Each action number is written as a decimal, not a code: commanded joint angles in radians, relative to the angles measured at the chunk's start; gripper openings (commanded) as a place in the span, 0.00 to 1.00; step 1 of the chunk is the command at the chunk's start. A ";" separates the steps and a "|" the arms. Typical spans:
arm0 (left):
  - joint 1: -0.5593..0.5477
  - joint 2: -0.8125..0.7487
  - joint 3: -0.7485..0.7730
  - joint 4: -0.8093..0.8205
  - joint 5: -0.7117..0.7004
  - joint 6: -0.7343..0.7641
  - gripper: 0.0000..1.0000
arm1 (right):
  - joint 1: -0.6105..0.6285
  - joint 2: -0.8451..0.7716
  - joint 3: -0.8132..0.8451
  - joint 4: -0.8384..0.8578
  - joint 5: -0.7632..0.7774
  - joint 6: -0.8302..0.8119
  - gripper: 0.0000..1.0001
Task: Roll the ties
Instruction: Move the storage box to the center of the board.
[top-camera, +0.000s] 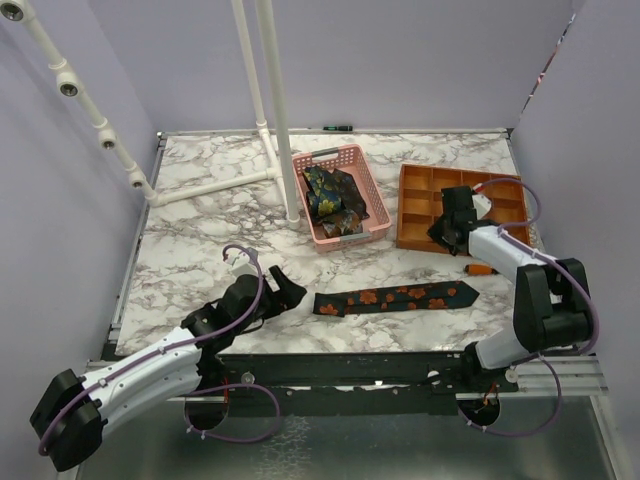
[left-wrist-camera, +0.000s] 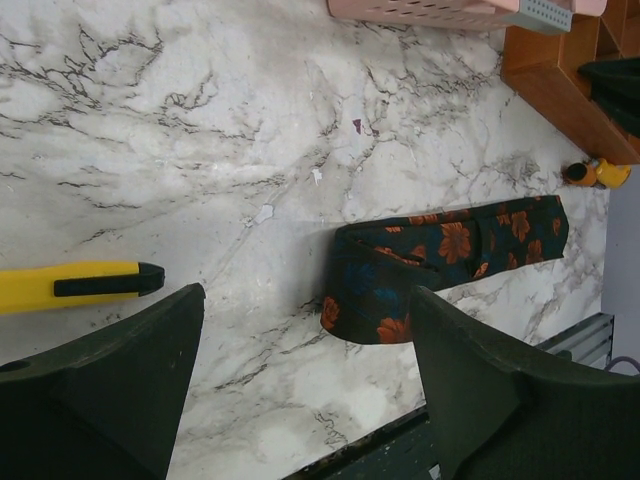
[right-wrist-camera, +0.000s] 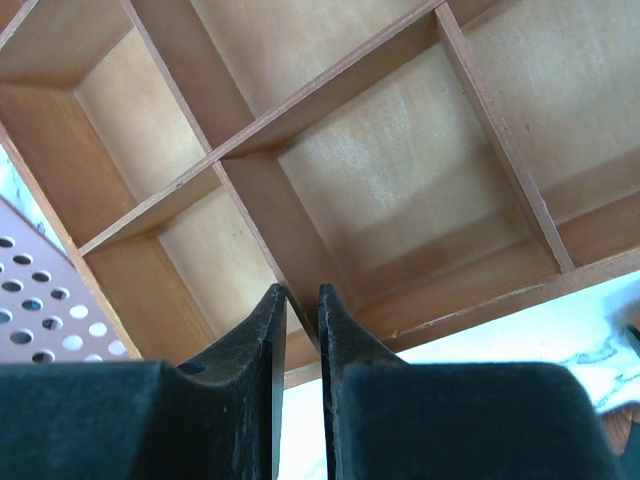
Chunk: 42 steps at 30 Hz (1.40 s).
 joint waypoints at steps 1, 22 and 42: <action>0.005 0.030 -0.002 0.023 0.055 0.021 0.84 | -0.001 -0.031 -0.143 -0.160 -0.097 0.054 0.05; 0.005 0.196 0.092 0.075 0.110 0.113 0.83 | 0.204 -0.210 -0.252 -0.224 -0.081 0.083 0.19; 0.008 -0.095 0.158 -0.228 -0.028 0.124 0.84 | 0.258 0.029 0.397 -0.178 -0.127 -0.344 0.62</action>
